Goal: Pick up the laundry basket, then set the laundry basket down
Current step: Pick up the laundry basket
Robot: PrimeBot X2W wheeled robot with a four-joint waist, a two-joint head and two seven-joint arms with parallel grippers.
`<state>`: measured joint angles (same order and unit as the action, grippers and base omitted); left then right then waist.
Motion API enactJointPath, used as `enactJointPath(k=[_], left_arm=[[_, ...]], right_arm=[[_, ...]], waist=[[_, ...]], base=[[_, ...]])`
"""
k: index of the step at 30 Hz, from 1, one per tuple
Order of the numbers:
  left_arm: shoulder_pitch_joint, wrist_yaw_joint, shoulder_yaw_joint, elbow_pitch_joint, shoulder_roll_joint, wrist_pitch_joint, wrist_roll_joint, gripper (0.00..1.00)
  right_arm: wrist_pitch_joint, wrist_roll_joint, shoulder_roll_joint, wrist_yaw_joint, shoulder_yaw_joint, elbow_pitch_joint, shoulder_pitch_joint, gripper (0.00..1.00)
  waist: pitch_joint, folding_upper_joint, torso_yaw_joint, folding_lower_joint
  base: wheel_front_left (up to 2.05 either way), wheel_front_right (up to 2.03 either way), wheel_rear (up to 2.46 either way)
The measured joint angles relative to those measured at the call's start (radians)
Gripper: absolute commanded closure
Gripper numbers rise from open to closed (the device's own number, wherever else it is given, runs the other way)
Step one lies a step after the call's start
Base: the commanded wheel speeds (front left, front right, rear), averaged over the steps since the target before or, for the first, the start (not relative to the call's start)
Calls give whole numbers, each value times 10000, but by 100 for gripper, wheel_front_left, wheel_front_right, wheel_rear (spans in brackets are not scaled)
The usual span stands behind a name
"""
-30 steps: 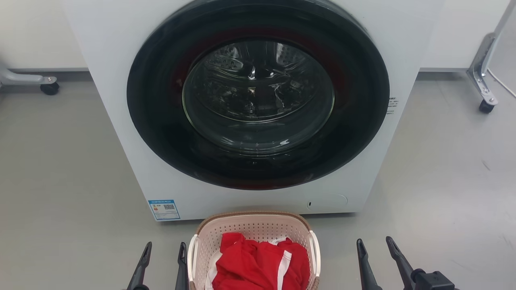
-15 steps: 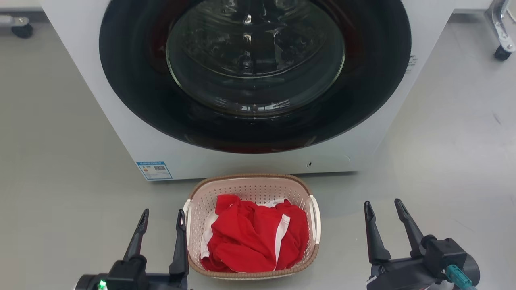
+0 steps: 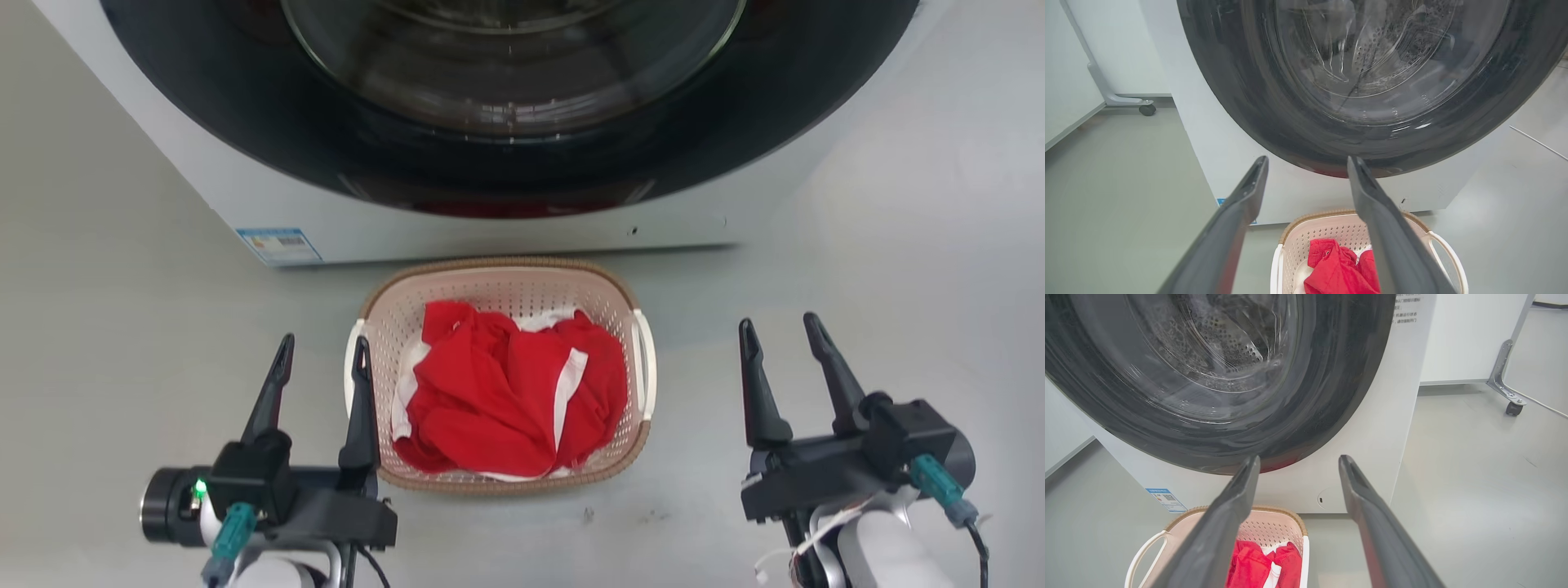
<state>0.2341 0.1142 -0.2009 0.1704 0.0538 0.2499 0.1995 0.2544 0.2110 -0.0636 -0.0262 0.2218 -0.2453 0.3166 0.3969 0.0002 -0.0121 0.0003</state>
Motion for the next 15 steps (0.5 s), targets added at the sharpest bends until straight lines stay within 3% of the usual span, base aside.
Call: enactJointPath(k=[15], left_arm=[[2268, -10, 198, 1383, -115, 29, 314, 0]], right_arm=[[23, -6, -2, 44, -169, -1049, 2044, 0]], waist=[[2224, 0, 46, 0]], base=[[0, 0, 0]])
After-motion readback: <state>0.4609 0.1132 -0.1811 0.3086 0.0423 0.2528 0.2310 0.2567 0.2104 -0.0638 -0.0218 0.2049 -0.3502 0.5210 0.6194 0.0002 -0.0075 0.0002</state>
